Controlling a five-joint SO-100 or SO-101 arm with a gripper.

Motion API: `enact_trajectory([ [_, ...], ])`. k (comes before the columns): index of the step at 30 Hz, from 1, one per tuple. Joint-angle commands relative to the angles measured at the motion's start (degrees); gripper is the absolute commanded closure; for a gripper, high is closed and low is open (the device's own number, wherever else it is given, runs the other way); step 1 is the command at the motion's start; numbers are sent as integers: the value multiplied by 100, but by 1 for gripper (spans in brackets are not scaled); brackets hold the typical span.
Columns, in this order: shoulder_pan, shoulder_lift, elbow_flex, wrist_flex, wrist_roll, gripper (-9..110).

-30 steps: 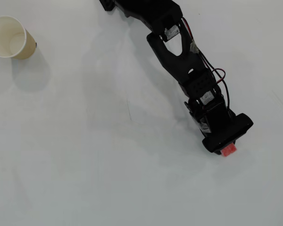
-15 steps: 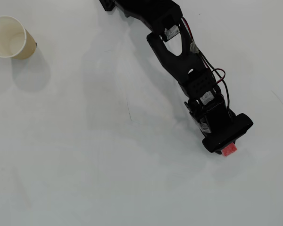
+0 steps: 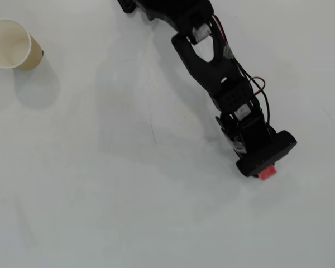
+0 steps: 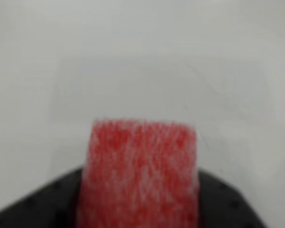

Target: Pick up the cube and drop it in the cup.

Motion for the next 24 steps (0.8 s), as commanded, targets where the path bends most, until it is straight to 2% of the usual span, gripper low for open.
enact_trajectory([
  [1, 123, 2118, 571, -158, 9, 100],
  [24, 1617, 7778, 5467, 141, 9, 101],
])
